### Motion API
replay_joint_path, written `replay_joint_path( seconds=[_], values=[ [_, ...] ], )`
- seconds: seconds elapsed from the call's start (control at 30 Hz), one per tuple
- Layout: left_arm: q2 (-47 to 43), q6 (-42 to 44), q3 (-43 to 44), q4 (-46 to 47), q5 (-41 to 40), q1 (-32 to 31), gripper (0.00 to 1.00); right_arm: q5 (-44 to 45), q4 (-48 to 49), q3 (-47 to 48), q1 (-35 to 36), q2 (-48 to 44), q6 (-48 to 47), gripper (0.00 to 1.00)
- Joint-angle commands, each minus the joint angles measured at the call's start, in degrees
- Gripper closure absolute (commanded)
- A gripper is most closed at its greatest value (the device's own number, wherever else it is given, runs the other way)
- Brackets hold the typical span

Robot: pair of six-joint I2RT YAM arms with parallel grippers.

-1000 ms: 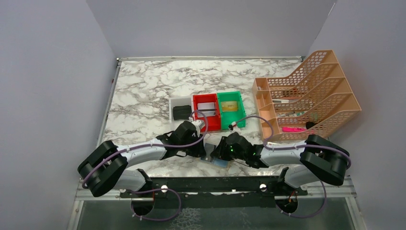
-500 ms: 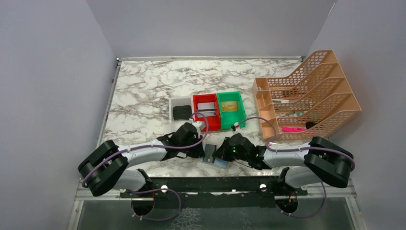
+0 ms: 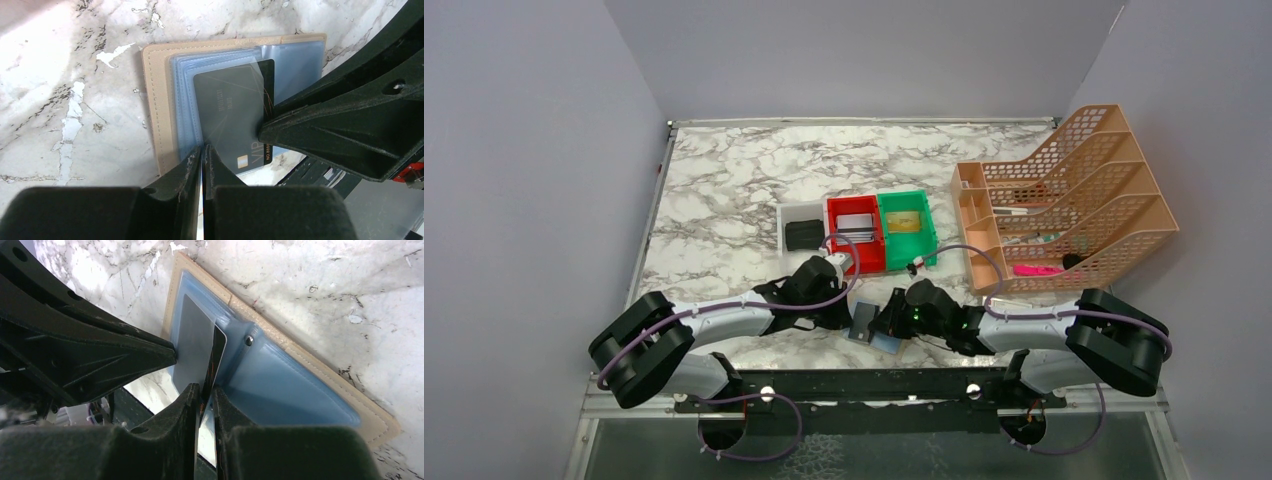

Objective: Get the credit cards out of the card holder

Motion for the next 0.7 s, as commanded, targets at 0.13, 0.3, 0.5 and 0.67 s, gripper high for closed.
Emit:
replay_joint_path(
  seconds=[0.13,0.3,0.5,0.67],
  values=[
    [0.68,0.14,0.26,-1.75,-2.71,-0.53,0.91,-1.98,0.79,-0.88,-0.10,-1.87,-0.62,0.74],
    [0.45,0.06,0.35,-2.23,-3.15,-0.52,0.91,-1.89,0.52,-1.18,-0.12,-2.81,-0.55,0.75],
    [-0.01,0.09,0.83,-3.00,-3.49,-0.49,0.91,-1.65,0.60,-1.77,-0.09,-3.31,-0.28,0.84],
    [-0.16,0.12,0.96,-3.37,-3.73,-0.47,0.91,-1.20,-0.01,-2.52,-0.09,-4.62,-0.28,0.89]
  ],
)
